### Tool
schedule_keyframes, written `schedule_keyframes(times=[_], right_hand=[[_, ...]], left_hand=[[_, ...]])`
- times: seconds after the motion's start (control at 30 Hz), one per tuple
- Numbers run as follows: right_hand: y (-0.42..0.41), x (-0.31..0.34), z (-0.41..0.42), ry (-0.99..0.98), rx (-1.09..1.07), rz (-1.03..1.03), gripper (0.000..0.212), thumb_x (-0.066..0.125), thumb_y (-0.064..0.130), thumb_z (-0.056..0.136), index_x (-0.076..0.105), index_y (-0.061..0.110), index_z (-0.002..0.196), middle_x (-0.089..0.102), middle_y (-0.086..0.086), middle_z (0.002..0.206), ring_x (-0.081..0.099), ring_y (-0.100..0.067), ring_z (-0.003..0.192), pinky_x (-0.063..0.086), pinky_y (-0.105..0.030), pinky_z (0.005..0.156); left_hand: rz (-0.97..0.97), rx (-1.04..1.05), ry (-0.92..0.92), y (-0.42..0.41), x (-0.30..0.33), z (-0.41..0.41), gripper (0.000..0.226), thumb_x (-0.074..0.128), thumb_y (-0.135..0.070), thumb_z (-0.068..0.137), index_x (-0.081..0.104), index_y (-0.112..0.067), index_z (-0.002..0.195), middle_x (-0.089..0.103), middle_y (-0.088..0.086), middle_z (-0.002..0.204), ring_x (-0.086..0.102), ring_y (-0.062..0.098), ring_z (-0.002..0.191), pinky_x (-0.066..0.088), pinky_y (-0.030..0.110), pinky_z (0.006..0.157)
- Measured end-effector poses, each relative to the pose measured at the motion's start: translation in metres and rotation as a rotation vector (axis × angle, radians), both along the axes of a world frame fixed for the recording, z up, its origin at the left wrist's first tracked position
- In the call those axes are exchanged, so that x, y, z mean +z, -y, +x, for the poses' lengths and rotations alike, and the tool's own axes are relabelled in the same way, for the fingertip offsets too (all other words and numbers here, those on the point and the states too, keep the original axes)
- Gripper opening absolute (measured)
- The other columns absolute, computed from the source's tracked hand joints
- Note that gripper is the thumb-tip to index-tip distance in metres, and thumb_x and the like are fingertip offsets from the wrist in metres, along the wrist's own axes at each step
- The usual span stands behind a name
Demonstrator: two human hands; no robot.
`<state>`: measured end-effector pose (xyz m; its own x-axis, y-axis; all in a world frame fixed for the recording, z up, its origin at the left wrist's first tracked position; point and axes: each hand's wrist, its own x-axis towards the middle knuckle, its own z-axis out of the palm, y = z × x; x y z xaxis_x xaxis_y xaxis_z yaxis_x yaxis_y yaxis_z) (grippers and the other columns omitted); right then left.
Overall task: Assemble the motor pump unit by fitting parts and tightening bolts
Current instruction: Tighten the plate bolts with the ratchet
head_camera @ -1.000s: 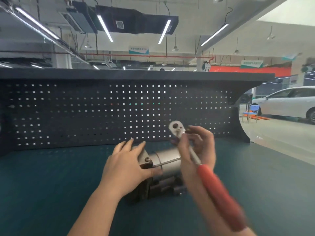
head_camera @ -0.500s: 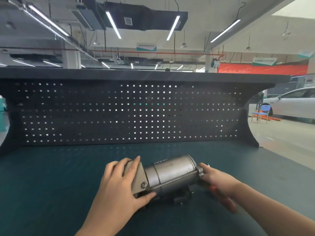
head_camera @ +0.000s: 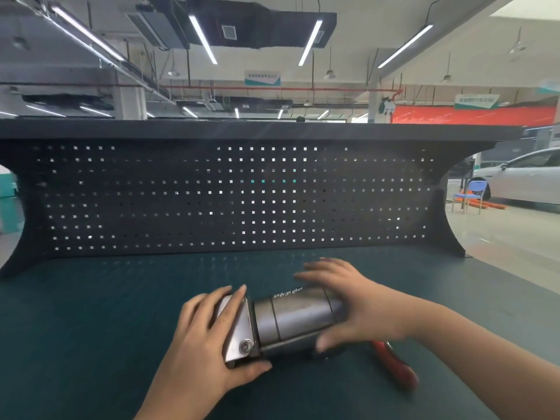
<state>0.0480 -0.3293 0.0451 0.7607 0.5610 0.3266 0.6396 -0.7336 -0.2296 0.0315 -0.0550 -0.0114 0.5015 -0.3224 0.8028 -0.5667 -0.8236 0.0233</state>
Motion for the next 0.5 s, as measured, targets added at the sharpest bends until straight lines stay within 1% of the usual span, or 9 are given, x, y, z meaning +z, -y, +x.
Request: schedule_keyframes(times=[0.07,0.1,0.13,0.2,0.27,0.3,0.33,0.4,0.5], right_hand=[[-0.023,0.006,-0.002,0.151,-0.085,-0.427,0.102,0.063,0.076,0.06,0.019,0.042,0.145,0.04,0.012,0.141,0.03,-0.014,0.133,0.026,-0.025,0.111],[-0.032,0.011,-0.002,0.16,-0.175,-0.51,0.103,0.068,0.069,0.061,0.021,0.034,0.146,0.047,0.004,0.134,0.039,-0.021,0.126,0.036,-0.032,0.104],[-0.039,0.014,-0.002,0.145,-0.238,-0.53,0.1,0.071,0.065,0.061,0.028,0.029,0.143,0.051,0.001,0.125,0.046,-0.024,0.118,0.042,-0.035,0.096],[-0.045,0.012,-0.002,0.196,-0.26,-0.564,0.09,0.072,0.066,0.058,0.04,0.025,0.131,0.053,-0.001,0.113,0.049,-0.025,0.108,0.045,-0.037,0.087],[-0.047,-0.002,-0.004,0.266,-0.246,-0.56,0.093,0.069,0.069,0.056,0.04,0.024,0.132,0.049,-0.002,0.112,0.045,-0.025,0.106,0.04,-0.038,0.086],[-0.047,-0.012,-0.005,0.296,-0.245,-0.576,0.098,0.068,0.069,0.056,0.036,0.023,0.136,0.047,-0.003,0.114,0.042,-0.026,0.107,0.038,-0.039,0.087],[-0.047,-0.021,-0.003,0.323,-0.25,-0.59,0.103,0.068,0.069,0.056,0.032,0.022,0.141,0.046,-0.005,0.117,0.04,-0.025,0.108,0.036,-0.04,0.088],[-0.049,-0.03,-0.002,0.317,-0.286,-0.597,0.107,0.067,0.07,0.058,0.029,0.022,0.145,0.046,-0.006,0.119,0.04,-0.026,0.109,0.035,-0.041,0.09],[-0.042,-0.029,-0.003,0.433,-0.269,-0.564,0.097,0.052,0.085,0.059,0.053,0.021,0.132,0.058,-0.002,0.101,0.056,-0.024,0.092,0.048,-0.036,0.077]], left_hand=[[0.019,-0.004,-0.066,-0.002,0.002,-0.005,0.092,0.044,-0.077,0.074,0.058,-0.005,0.13,0.06,0.01,0.121,0.04,0.023,0.108,0.048,0.041,0.086],[0.028,-0.01,-0.114,-0.004,0.003,-0.006,0.094,0.037,-0.079,0.079,0.054,-0.006,0.135,0.058,0.009,0.125,0.039,0.022,0.11,0.047,0.041,0.087],[0.027,-0.016,-0.171,-0.007,0.001,-0.006,0.096,0.032,-0.081,0.08,0.046,-0.008,0.141,0.053,0.009,0.132,0.036,0.022,0.116,0.044,0.041,0.092],[-0.019,-0.019,-0.312,-0.014,-0.006,-0.002,0.109,0.035,-0.088,0.068,0.011,-0.022,0.152,0.024,0.003,0.152,0.016,0.017,0.134,0.028,0.04,0.11],[0.004,0.02,-0.46,-0.019,-0.017,0.0,0.117,0.041,-0.089,0.059,-0.025,-0.036,0.14,-0.013,-0.007,0.153,-0.01,0.011,0.14,0.007,0.031,0.118],[0.03,0.06,-0.484,-0.02,-0.022,-0.001,0.118,0.048,-0.086,0.061,-0.031,-0.04,0.135,-0.021,-0.012,0.149,-0.013,0.01,0.139,0.004,0.028,0.118],[0.039,0.077,-0.513,-0.02,-0.025,-0.001,0.118,0.056,-0.081,0.064,-0.029,-0.042,0.136,-0.021,-0.014,0.147,-0.012,0.011,0.139,0.004,0.028,0.118],[-0.029,0.036,-0.528,-0.019,-0.029,0.0,0.106,0.06,-0.074,0.072,-0.009,-0.042,0.146,-0.01,-0.017,0.144,-0.008,0.007,0.139,0.01,0.028,0.118],[-0.171,-0.049,-0.491,-0.023,-0.027,0.001,0.082,0.028,-0.08,0.075,0.015,-0.043,0.148,-0.001,-0.028,0.142,-0.008,-0.009,0.133,0.016,0.029,0.116]])
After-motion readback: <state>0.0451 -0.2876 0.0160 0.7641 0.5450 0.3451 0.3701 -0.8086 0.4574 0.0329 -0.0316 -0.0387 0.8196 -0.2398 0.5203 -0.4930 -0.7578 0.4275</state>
